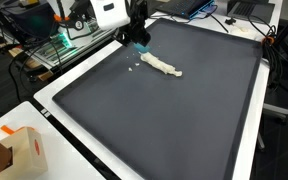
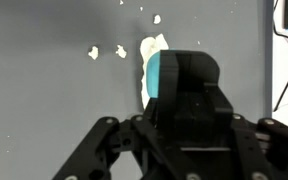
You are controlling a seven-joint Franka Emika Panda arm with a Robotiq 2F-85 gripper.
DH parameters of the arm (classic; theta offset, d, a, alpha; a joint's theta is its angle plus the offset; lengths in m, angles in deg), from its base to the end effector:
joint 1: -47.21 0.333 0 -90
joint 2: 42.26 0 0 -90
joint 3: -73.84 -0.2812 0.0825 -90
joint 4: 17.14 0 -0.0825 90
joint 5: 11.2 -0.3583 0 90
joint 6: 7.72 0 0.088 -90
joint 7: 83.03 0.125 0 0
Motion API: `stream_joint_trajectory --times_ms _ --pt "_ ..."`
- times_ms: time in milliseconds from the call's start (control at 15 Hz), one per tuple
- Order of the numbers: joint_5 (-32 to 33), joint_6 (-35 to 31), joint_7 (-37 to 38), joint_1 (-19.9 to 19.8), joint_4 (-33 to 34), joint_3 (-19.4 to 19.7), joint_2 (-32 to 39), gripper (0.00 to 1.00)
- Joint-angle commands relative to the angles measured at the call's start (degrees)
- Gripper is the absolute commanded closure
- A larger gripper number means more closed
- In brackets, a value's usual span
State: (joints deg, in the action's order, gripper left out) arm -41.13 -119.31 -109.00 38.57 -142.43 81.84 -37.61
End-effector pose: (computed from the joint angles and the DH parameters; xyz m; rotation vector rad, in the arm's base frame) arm 0.4757 -0.0987 0.3020 -2.6112 0.1479 0.1732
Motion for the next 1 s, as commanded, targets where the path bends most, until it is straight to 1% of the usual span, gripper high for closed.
stream_joint_trajectory --times_ms 0,200,267,400,733,933 --pt "7.2 0.8 6.7 0.7 -1.4 -0.7 -3.1 0.75" --pt "12.8 0.0 11.6 1.6 -1.4 -1.3 -4.5 0.75" --pt "14.8 -0.9 14.2 2.0 -1.5 -1.6 -5.2 0.75" --pt "18.1 -0.3 17.7 2.6 -1.2 -2.1 -6.0 0.75" --pt "25.8 -1.4 31.2 4.2 -0.3 -3.8 -6.8 0.75" --pt "30.2 -3.4 39.0 5.0 0.2 -4.9 -6.2 0.75"
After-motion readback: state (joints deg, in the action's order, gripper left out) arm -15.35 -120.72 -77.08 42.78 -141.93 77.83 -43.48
